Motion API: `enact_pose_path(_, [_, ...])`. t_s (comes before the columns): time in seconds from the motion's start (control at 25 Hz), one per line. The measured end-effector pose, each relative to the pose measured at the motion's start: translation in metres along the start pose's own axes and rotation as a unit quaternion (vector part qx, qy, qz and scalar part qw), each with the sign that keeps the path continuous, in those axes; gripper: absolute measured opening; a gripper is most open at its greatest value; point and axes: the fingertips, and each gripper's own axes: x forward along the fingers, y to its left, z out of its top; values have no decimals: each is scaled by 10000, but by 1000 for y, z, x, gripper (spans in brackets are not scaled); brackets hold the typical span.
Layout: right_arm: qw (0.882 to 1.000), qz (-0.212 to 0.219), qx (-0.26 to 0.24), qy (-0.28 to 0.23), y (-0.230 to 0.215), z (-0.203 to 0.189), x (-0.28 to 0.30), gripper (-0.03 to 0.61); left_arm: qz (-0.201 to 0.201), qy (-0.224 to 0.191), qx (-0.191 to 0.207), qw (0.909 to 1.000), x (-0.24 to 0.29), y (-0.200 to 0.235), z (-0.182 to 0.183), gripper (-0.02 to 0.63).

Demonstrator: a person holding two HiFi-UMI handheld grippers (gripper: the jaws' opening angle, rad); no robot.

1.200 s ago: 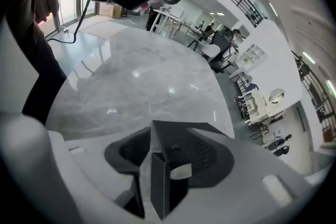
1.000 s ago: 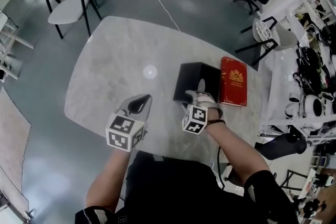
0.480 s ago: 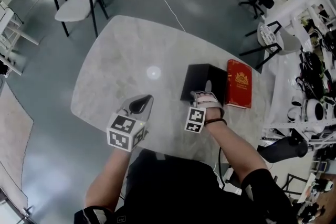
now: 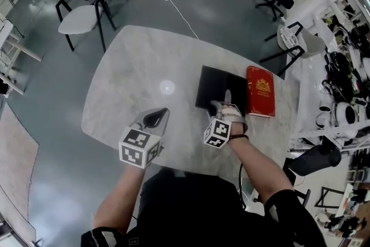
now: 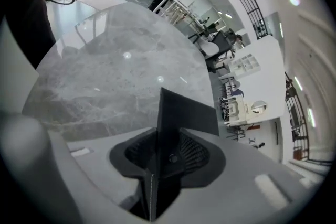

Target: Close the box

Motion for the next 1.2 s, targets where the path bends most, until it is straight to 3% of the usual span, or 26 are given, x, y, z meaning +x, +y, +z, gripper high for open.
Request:
enact_pose_path(0.28, [9908, -187, 1295, -356, -12, -14, -33, 129, -284, 177, 175, 9993, 18, -23, 7, 11])
enact_pose_path(0.6, [9586, -187, 2667, -985, -25, -49, -64, 116, -629, 398, 401, 9964, 72, -87, 12, 11])
enact_pose_path(0.8, [9095, 362, 3820, -1599, -33, -76, -82, 104, -626, 538, 530, 9952, 92, -123, 9, 11])
enact_pose_path(0.96, [8783, 519, 4411, -1769, -38, -104, -90, 106, -492, 586, 549, 9956, 96, -140, 9, 11])
enact_pose_path(1.2, [8181, 808, 5308, -2061, -39, -151, -97, 110, -303, 629, 577, 9959, 106, -164, 10, 11])
